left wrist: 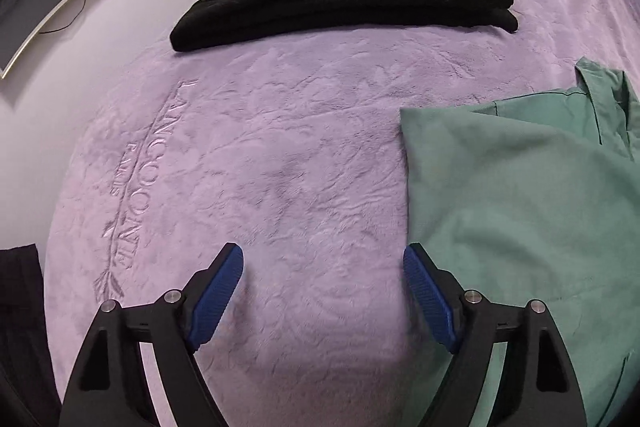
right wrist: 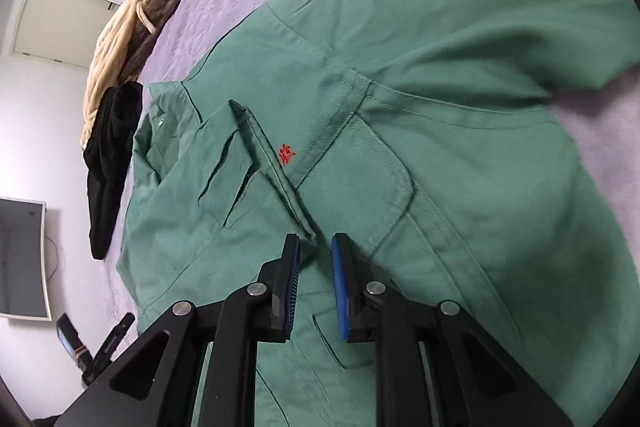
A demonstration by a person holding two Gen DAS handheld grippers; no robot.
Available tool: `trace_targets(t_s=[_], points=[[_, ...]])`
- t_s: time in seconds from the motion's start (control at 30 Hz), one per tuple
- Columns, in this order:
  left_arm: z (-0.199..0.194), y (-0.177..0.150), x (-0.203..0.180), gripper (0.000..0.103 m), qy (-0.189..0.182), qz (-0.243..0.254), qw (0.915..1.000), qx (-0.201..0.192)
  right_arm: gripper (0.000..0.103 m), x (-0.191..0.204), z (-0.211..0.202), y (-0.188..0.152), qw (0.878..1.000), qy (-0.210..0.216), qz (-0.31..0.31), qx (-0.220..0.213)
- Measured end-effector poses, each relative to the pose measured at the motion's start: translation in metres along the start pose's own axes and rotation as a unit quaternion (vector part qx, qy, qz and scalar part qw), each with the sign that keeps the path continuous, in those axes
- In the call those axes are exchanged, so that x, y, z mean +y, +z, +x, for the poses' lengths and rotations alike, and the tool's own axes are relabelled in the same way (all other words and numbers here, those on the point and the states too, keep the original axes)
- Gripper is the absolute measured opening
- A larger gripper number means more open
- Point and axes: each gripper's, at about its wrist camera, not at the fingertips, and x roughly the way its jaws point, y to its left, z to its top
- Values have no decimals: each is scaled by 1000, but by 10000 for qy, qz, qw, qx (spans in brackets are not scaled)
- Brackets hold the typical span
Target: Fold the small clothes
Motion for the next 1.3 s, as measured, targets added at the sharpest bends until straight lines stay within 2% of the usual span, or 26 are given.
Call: trace_targets(t_s=[0.17, 0.27, 0.37, 0.43, 0.47, 0.53, 0.67, 0.77, 0.8, 0.83, 1.0, 1.13, 1.3], points=[[-33, -26, -2, 83, -428, -35, 9991, 61, 19, 8, -5, -4, 9992, 359, -200, 23], [-39, -44, -15, 83, -580, 67, 9982, 157, 19, 18, 7, 0, 9990, 352, -264, 88], [-26, -62, -24, 83, -499, 55, 9978, 429, 18, 9, 23, 6, 9997, 17, -55, 235], [-14, -73, -21, 84, -510, -50, 9972, 552, 17, 0, 24, 5, 9996, 81, 63, 265], [-11, -76, -18, 86, -567, -128, 9967, 572, 14, -3, 23, 4, 9996, -53, 34, 288], [-11, -81, -12, 91, -531, -251, 9965, 600, 14, -11, 17, 1, 9994, 69, 103, 321], [-20, -86, -9, 91, -393, -147, 9970, 650, 24, -25, -5, -6, 9993, 50, 148, 342], [-32, -90, -15, 91, -220, -12, 9975, 677, 29, -40, -25, -12, 9987, 218, 297, 346], [-36, -92, -19, 91, -12, -76, 9962, 868, 29, -44, -32, -14, 9987, 222, 310, 334], [-41, -94, -22, 91, -26, -55, 9960, 888, 29, -48, -38, -16, 9987, 221, 329, 318], [-72, -93, -61, 91, -307, 161, 9953, 900, 37, -76, -65, -23, 9977, 213, 581, 291], [-92, -91, -105, 91, -581, 403, 9927, 977, 48, -94, -80, -24, 9969, 207, 711, 284], [-116, -91, -165, 91, -898, 815, 9880, 955, 53, -110, -91, -15, 9964, 240, 769, 282]])
